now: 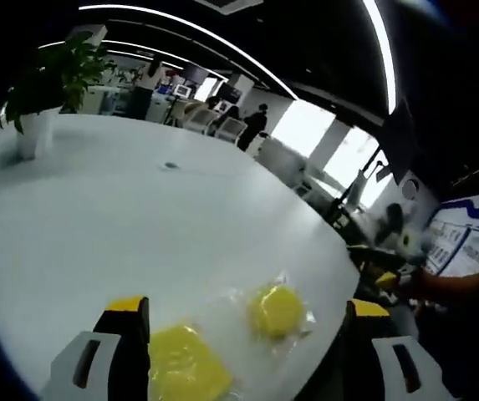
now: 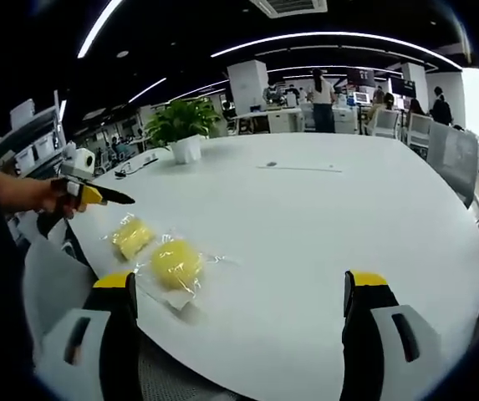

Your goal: Compare the silicone blocks by pressing each to a similar depth, holding the contact briefly, and releasing to observe deformation and rebound differences across the visible hardness samples.

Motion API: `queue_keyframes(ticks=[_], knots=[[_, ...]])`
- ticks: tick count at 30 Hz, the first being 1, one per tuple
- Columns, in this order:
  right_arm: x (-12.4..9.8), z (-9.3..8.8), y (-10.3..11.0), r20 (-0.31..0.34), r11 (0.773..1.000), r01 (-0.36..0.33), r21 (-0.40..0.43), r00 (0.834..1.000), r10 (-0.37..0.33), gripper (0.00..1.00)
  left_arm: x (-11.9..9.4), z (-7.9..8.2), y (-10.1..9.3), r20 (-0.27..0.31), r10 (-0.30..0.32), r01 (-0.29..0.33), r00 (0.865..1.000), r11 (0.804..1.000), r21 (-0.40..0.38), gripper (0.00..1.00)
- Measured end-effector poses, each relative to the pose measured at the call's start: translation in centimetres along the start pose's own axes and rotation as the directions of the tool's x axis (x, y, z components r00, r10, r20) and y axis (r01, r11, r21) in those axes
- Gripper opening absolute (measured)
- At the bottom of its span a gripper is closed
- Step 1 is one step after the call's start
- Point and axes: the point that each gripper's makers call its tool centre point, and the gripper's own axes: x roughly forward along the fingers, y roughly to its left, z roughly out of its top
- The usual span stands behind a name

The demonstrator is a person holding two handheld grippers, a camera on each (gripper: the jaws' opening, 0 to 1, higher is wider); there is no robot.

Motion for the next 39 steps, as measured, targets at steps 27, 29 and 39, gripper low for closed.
queue_keyframes(ticks=[27,29,39], knots=[[-0.4,-1.9,-0.7,-0.020,0.999,-0.008,0.034,1.000,0.009,0.96,8.3,-1.9,0.5,-0.107,-0.066,0.012,0.992,0.896,-0.445,0.75],[-0.5,-1.8,-0.8,-0.014,0.999,-0.002,0.042,1.000,0.003,0.96,8.7,-2.3,0.7,-0.138,-0.059,-0.009,0.989,0.895,-0.446,0.74],[-0.4,-1.9,-0.2,-0.026,0.999,-0.011,0.047,1.000,0.012,0.96,10.0,-4.6,1.2,-0.231,-0.030,-0.097,0.973,0.848,-0.521,0.38]])
